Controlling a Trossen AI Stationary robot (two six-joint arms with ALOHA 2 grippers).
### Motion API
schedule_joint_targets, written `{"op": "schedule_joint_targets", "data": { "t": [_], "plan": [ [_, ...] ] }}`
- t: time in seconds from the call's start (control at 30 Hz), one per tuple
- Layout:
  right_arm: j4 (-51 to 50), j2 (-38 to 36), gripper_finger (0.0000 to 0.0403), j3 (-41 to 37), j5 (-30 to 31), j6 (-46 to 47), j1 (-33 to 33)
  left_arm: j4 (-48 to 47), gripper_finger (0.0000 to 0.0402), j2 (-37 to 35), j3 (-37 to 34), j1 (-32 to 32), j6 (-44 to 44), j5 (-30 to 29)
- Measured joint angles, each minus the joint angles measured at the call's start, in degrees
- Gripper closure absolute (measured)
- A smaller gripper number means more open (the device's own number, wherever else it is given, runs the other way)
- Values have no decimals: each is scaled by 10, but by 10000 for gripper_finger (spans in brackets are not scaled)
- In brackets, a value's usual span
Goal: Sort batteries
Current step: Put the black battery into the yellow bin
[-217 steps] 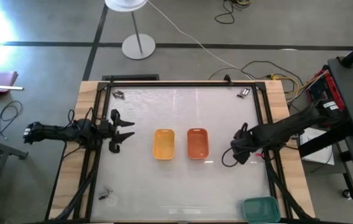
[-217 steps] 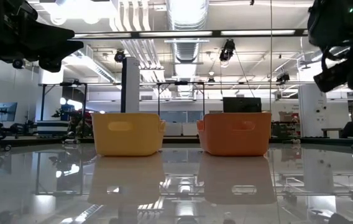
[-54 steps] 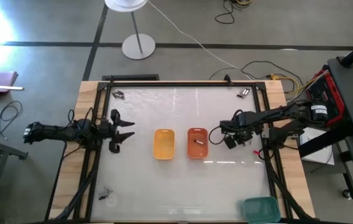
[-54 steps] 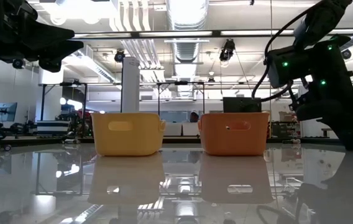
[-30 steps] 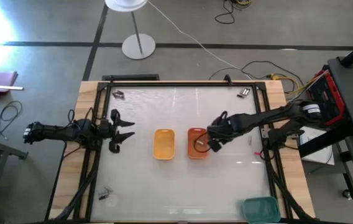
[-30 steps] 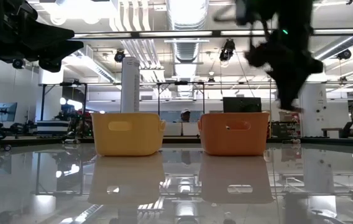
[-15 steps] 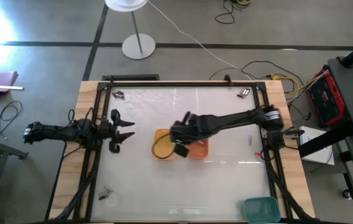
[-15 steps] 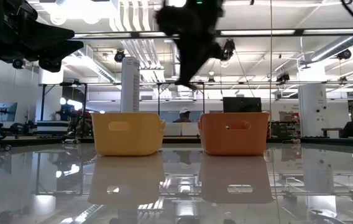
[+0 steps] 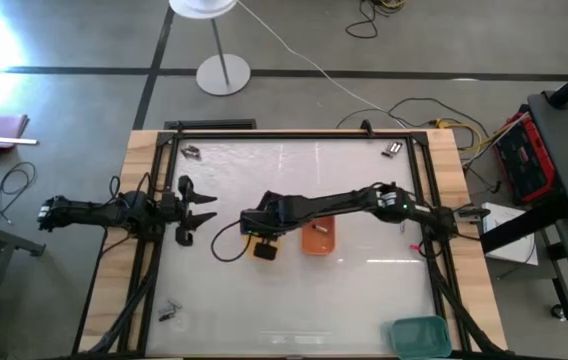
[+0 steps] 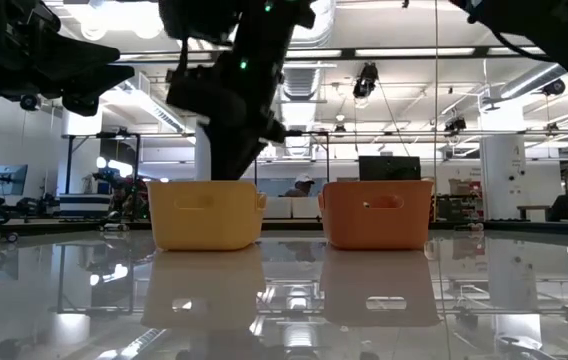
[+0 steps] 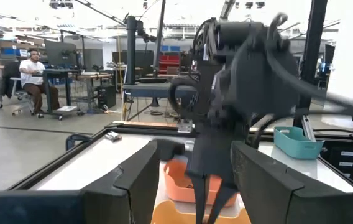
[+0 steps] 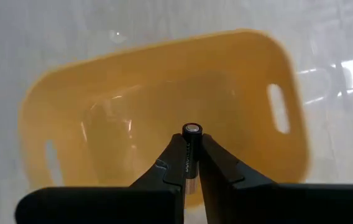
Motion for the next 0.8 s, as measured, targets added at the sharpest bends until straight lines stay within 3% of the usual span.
{"op": "schedule_joint_targets", "data": {
  "t": [0.8],
  "plan": [
    [46,52,384,-3,-31,-15,-8,0,221,0,0,0,0,0]
  ]
}}
